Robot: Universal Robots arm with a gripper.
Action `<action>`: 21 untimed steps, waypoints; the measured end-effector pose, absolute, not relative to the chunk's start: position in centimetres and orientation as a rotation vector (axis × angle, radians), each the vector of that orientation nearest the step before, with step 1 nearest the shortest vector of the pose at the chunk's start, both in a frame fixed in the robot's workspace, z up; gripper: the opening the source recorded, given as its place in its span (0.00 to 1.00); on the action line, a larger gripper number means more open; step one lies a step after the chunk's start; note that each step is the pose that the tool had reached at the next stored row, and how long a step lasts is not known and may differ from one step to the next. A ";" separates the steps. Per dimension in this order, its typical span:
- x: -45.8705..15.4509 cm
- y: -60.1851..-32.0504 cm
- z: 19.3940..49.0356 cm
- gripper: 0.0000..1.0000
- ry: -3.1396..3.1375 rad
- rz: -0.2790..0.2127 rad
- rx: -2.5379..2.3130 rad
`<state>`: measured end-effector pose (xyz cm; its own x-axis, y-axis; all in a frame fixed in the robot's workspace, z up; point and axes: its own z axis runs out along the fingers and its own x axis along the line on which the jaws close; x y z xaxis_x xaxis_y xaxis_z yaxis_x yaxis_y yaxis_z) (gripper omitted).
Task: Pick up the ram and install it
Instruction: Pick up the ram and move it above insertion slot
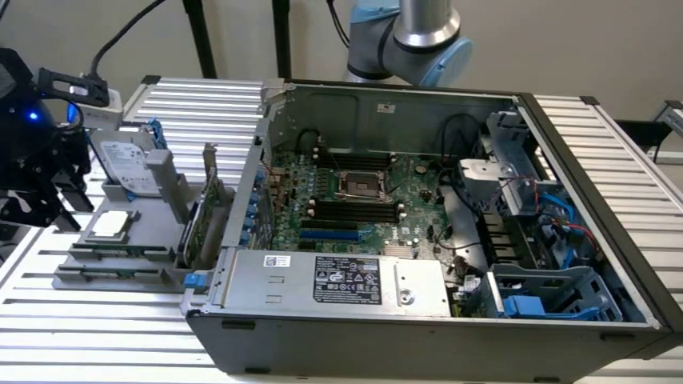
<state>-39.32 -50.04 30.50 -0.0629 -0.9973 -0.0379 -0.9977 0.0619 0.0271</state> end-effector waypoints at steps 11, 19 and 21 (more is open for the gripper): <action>-39.3 -50.0 28.5 0.36 2.276 0.072 -2.151; -39.3 -50.0 27.0 0.36 2.270 0.072 -2.157; -39.3 -50.1 26.7 0.36 2.269 0.072 -2.159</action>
<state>-39.32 -50.05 26.69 -0.0503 -0.9980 -0.0378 -0.9984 0.0493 0.0272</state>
